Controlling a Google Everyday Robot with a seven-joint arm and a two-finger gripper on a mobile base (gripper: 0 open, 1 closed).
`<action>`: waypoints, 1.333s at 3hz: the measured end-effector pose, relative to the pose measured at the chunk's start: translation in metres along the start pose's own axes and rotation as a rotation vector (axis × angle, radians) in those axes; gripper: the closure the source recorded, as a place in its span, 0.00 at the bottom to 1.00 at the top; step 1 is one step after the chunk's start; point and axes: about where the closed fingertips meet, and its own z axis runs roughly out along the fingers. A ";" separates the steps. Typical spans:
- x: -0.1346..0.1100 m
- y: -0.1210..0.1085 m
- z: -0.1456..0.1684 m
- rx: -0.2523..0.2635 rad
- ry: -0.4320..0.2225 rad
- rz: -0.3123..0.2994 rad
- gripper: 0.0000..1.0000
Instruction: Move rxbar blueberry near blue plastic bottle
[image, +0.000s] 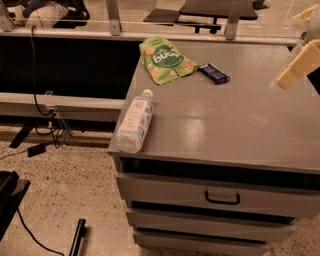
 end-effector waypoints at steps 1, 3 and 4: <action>-0.007 -0.047 0.015 0.046 -0.130 0.088 0.00; -0.031 -0.117 0.069 0.137 -0.304 0.242 0.00; -0.034 -0.129 0.072 0.178 -0.325 0.250 0.00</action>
Offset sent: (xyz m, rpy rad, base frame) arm 0.1728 -0.0005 0.0076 0.4854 -0.1235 -0.2047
